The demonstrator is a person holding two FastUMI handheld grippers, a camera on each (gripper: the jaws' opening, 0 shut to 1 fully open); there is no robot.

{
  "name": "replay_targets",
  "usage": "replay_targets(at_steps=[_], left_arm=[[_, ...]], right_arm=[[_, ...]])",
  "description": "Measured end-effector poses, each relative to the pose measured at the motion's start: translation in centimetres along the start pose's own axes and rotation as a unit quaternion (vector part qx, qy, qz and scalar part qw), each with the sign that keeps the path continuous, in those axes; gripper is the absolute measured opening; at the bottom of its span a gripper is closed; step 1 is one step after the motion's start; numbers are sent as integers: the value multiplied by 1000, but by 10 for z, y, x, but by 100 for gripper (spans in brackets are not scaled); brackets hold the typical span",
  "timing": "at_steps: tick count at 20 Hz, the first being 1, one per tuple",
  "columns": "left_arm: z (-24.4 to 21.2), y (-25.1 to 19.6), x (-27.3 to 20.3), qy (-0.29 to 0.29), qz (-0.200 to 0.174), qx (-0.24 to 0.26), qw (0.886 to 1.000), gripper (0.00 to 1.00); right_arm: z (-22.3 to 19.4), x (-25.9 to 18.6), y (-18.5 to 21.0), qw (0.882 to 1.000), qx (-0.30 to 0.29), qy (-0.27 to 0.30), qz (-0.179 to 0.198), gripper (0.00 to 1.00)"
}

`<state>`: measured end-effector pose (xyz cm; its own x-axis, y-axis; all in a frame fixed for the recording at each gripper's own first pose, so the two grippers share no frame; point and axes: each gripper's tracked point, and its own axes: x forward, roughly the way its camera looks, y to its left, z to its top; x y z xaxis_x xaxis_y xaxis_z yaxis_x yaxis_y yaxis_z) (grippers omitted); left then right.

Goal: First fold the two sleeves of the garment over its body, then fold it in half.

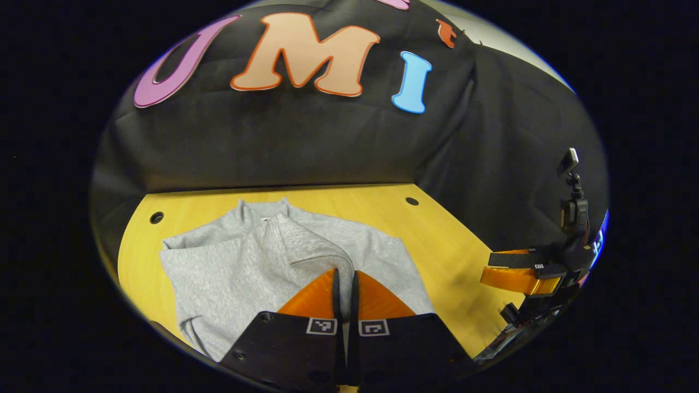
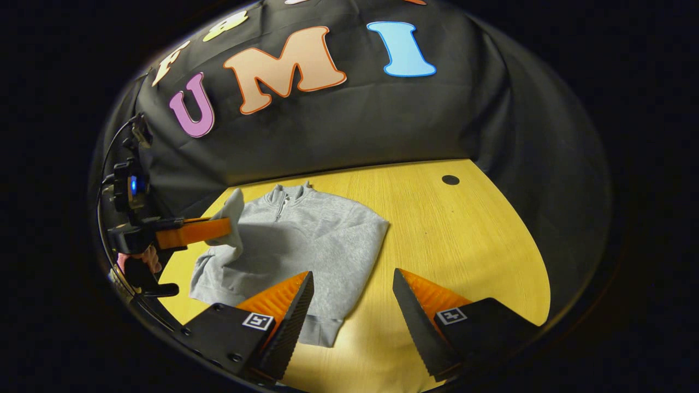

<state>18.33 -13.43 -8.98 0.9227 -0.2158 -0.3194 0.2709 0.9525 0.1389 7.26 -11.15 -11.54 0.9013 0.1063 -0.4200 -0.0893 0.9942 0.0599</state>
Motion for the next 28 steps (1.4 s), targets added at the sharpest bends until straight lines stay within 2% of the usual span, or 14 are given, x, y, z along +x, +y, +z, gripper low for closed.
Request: replay_targets(at_steps=[3,8,11,12,13,15,17,18,23,28], left_arm=[[-11,-13,29,19,-13,13,1000,0],[-25,-23,68,43,-19,6,999,1],[-35,-22,88,53,-18,3,998,8],[-36,-19,90,53,-12,4,999,15],[-38,-15,94,53,-9,9,999,30],[-36,1,91,48,22,26,998,64],[-31,8,84,44,25,26,998,98],[-29,10,76,42,25,26,998,94],[-23,56,2,34,54,49,997,93],[-61,109,-85,53,96,35,993,93]], right_arm=[[-4,2,-6,1000,-3,6,1,92],[-15,7,-11,1000,-17,21,5,92],[-26,13,-14,999,-26,33,7,92],[-31,14,-14,999,-27,39,9,92],[-34,16,-13,999,-28,44,12,92],[-40,18,-10,998,-32,52,19,92],[-42,19,-5,998,-36,54,25,92],[-42,20,-2,997,-39,54,28,93],[-62,18,17,995,-61,70,45,93],[-97,20,44,989,-90,102,59,93]])
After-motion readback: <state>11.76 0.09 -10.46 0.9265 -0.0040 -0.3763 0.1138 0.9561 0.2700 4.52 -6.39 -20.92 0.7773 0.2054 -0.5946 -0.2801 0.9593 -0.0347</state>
